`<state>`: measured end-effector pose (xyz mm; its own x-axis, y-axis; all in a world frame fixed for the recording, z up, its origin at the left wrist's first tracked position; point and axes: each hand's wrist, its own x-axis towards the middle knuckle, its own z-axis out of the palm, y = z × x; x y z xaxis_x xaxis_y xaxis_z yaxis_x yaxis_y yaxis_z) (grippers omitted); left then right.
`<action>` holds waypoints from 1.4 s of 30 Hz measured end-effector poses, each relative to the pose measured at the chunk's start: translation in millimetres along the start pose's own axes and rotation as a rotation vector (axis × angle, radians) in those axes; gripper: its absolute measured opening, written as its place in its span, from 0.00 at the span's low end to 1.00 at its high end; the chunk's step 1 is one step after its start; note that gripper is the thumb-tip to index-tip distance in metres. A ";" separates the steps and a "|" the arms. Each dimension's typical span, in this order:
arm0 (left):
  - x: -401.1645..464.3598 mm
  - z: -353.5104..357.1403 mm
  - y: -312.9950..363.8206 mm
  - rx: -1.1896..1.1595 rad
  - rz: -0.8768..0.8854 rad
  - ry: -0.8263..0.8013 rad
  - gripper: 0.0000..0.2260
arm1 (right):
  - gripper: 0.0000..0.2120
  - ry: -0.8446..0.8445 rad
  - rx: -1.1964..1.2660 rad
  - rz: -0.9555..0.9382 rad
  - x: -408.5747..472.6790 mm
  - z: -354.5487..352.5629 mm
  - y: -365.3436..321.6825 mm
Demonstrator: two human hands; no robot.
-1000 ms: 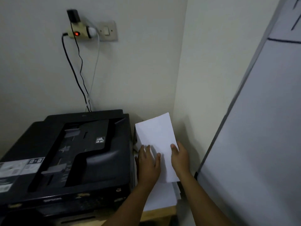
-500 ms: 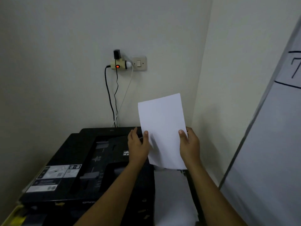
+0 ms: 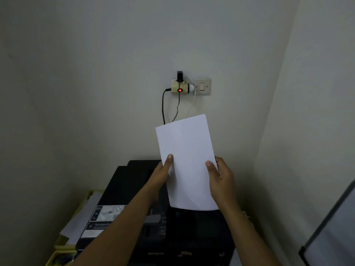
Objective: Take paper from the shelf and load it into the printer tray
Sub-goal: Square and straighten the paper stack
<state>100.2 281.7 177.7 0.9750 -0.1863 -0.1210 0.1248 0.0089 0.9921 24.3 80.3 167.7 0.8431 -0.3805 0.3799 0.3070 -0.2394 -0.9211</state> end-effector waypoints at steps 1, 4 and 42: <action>1.8 -14.2 -2.1 -0.039 0.007 0.005 0.45 | 0.13 0.006 0.011 -0.007 -1.3 11.0 -1.8; -0.9 -51.9 -1.1 -0.084 0.043 -0.010 0.36 | 0.14 0.021 0.053 -0.024 -3.9 38.8 -3.5; -56.5 -203.2 -49.4 0.020 0.110 0.385 0.25 | 0.18 -0.230 0.287 0.377 -67.2 213.1 19.6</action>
<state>76.3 491.4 129.1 0.9804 0.1966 -0.0133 0.0160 -0.0119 0.9998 67.8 291.6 106.0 0.9836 -0.1792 0.0192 0.0453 0.1429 -0.9887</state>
